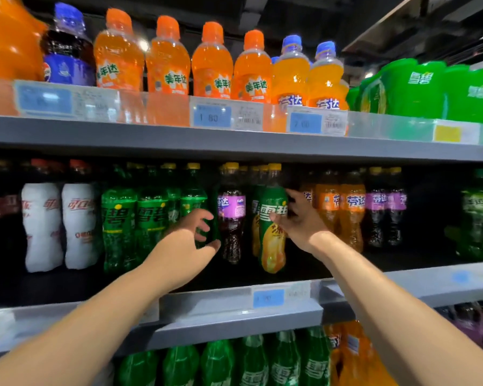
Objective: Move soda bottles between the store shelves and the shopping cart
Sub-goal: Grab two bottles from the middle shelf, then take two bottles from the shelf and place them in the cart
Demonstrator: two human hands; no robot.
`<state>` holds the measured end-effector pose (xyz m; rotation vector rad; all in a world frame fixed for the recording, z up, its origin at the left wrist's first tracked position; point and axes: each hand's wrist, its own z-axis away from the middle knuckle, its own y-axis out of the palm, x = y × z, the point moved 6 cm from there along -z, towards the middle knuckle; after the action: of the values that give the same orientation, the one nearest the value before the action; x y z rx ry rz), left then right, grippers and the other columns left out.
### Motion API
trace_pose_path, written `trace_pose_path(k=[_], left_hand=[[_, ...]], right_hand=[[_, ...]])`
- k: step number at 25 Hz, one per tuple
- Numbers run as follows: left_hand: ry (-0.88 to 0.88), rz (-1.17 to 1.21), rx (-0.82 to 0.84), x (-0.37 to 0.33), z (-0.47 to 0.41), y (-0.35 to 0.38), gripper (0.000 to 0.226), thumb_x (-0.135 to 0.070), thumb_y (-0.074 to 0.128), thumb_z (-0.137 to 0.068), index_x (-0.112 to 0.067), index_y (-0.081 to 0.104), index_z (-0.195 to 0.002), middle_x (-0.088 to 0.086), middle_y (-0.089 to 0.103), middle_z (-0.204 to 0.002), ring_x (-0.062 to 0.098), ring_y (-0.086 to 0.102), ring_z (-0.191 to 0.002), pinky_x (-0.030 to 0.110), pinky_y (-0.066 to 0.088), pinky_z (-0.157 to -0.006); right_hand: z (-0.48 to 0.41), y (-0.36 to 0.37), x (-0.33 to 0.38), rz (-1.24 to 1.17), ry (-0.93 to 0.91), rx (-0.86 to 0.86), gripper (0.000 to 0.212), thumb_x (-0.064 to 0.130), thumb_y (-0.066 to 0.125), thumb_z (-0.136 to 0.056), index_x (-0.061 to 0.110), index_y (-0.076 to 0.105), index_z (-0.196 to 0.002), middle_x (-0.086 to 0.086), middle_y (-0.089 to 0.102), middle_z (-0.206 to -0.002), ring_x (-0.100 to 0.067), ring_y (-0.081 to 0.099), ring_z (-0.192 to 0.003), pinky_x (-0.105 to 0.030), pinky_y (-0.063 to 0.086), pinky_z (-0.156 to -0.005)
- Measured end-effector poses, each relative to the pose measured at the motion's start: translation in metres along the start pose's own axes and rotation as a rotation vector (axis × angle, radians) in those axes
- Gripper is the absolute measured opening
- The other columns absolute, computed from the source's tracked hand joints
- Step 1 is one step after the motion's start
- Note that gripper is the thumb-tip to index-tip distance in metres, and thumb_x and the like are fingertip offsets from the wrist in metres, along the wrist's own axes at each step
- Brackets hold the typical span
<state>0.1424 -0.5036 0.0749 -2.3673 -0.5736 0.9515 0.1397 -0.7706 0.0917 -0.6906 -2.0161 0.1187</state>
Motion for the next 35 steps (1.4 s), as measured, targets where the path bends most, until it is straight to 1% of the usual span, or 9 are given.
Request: trace_pose_path(k=[5, 9, 14, 18, 22, 26, 29, 31, 35], left_hand=[[-0.146, -0.018, -0.124, -0.010, -0.042, 0.021, 0.075, -0.035, 0.081, -0.081, -0.021, 0.038, -0.141, 0.003, 0.056, -0.136, 0.022, 0.061, -0.117, 0.040, 0.052, -0.099], [-0.166, 0.000, -0.159, -0.013, -0.062, 0.038, 0.083, -0.041, 0.085, -0.075, -0.017, 0.033, -0.135, 0.007, 0.062, -0.124, 0.029, 0.063, -0.110, 0.031, 0.046, -0.086], [-0.129, 0.050, -0.184, -0.010, -0.070, 0.049, 0.073, -0.033, 0.089, -0.073, -0.017, 0.035, -0.119, 0.001, 0.062, -0.108, 0.018, 0.060, -0.091, 0.026, 0.043, -0.074], [-0.108, 0.084, -0.205, -0.005, -0.069, 0.048, 0.069, -0.033, 0.090, -0.072, -0.020, 0.037, -0.115, -0.005, 0.059, -0.101, 0.015, 0.057, -0.086, 0.026, 0.042, -0.073], [-0.106, 0.121, -0.215, -0.006, -0.062, 0.043, 0.069, -0.033, 0.090, -0.071, -0.023, 0.038, -0.115, -0.006, 0.059, -0.102, 0.019, 0.060, -0.091, 0.030, 0.045, -0.079], [-0.142, 0.057, -0.205, -0.011, -0.055, 0.036, 0.071, -0.042, 0.090, -0.068, -0.030, 0.037, -0.114, -0.013, 0.057, -0.095, 0.017, 0.060, -0.087, 0.029, 0.044, -0.077], [-0.183, 0.073, -0.197, -0.015, -0.045, 0.031, 0.079, -0.048, 0.091, -0.062, -0.034, 0.039, -0.121, -0.020, 0.056, -0.092, 0.009, 0.059, -0.081, 0.024, 0.043, -0.068], [-0.179, 0.195, -0.176, -0.019, -0.036, 0.031, 0.083, -0.049, 0.095, -0.053, -0.039, 0.044, -0.117, -0.022, 0.061, -0.094, 0.002, 0.062, -0.084, 0.021, 0.050, -0.069], [-0.076, 0.385, -0.135, -0.034, -0.020, 0.029, 0.084, -0.058, 0.092, -0.031, -0.052, 0.051, -0.104, -0.010, 0.073, -0.100, 0.007, 0.073, -0.085, 0.028, 0.061, -0.076]], right_hand=[[-0.003, -0.001, -0.019, 0.056, 0.057, 0.030, 0.097, 0.037, 0.087, -0.076, 0.032, 0.028, -0.153, 0.005, 0.060, -0.138, -0.018, 0.061, -0.118, -0.039, 0.055, -0.098], [-0.001, 0.002, -0.040, 0.226, 0.156, 0.020, 0.068, 0.046, 0.092, -0.066, 0.034, 0.048, -0.116, 0.016, 0.064, -0.105, -0.001, 0.060, -0.084, -0.019, 0.049, -0.065], [-0.006, 0.008, -0.042, 0.201, 0.088, 0.046, 0.048, 0.041, 0.084, -0.078, 0.035, 0.062, -0.121, 0.025, 0.059, -0.095, -0.007, 0.060, -0.094, -0.020, 0.045, -0.073], [-0.004, 0.012, -0.040, 0.186, 0.077, 0.102, 0.039, 0.040, 0.077, -0.086, 0.042, 0.062, -0.122, 0.022, 0.063, -0.100, -0.014, 0.063, -0.105, -0.035, 0.056, -0.092], [-0.003, 0.011, -0.041, 0.293, 0.099, 0.028, 0.037, 0.045, 0.078, -0.084, 0.030, 0.062, -0.114, 0.012, 0.068, -0.111, -0.008, 0.060, -0.095, -0.014, 0.040, -0.064], [0.005, 0.007, -0.027, 0.307, 0.090, -0.006, 0.049, 0.044, 0.077, -0.086, 0.028, 0.051, -0.124, 0.012, 0.059, -0.111, -0.011, 0.058, -0.099, -0.019, 0.046, -0.071], [0.023, -0.012, 0.006, 0.327, -0.237, -0.227, 0.027, 0.028, 0.071, -0.093, 0.025, 0.059, -0.117, 0.009, 0.063, -0.105, -0.010, 0.063, -0.095, -0.010, 0.049, -0.070], [0.036, -0.010, 0.023, 0.195, -0.312, -0.149, 0.018, 0.026, 0.069, -0.092, 0.030, 0.061, -0.107, 0.015, 0.068, -0.093, -0.005, 0.067, -0.088, -0.008, 0.049, -0.064], [0.052, 0.020, 0.042, -0.092, -0.158, 0.140, 0.048, 0.058, 0.075, -0.077, 0.046, 0.056, -0.120, 0.021, 0.072, -0.104, 0.005, 0.068, -0.096, -0.017, 0.057, -0.075]])
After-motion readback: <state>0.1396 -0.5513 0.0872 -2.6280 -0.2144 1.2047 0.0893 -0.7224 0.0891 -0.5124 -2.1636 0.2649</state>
